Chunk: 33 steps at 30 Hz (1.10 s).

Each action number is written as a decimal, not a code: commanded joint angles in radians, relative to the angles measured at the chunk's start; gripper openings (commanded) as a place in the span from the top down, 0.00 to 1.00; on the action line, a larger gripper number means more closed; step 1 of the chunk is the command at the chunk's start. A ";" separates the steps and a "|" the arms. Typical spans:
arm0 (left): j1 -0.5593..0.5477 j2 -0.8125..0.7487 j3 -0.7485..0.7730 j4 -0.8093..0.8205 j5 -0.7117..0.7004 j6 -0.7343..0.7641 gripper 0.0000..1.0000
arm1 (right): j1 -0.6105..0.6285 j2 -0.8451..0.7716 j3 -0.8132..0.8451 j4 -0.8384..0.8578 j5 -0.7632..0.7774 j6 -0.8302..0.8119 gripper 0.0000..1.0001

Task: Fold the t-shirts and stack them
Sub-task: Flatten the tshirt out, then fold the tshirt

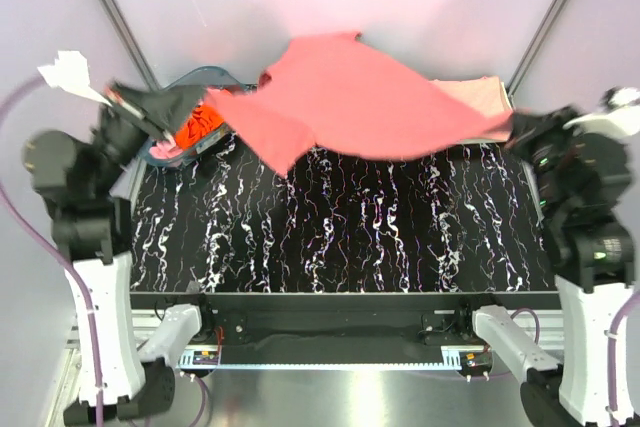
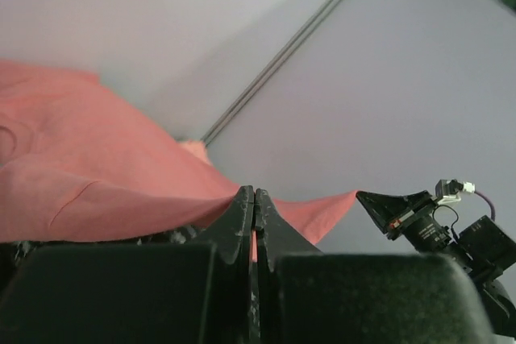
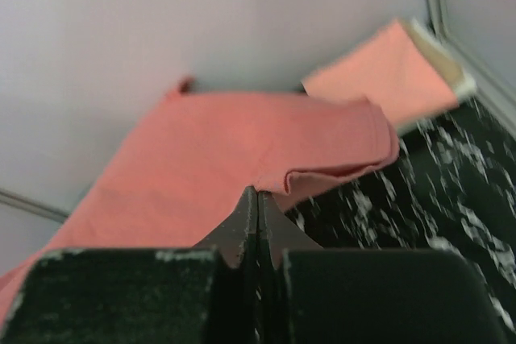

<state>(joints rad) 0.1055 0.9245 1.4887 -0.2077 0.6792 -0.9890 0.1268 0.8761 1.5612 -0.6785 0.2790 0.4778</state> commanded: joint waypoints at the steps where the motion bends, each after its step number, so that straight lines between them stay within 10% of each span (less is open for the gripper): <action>1: 0.002 -0.100 -0.262 -0.143 -0.058 0.137 1.00 | -0.001 -0.075 -0.215 -0.084 -0.017 0.080 1.00; 13: 0.003 -0.447 -0.843 -0.404 -0.282 0.248 1.00 | -0.001 -0.511 -0.776 -0.444 -0.256 0.461 1.00; 33: 0.005 -0.452 -0.694 -0.512 -0.474 0.372 1.00 | -0.001 -0.577 -0.787 -0.512 -0.370 0.499 1.00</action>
<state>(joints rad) 0.1059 0.4923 0.7528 -0.6952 0.2626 -0.6754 0.1268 0.3199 0.7143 -1.1641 -0.0494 0.9539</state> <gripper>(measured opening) 0.009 0.009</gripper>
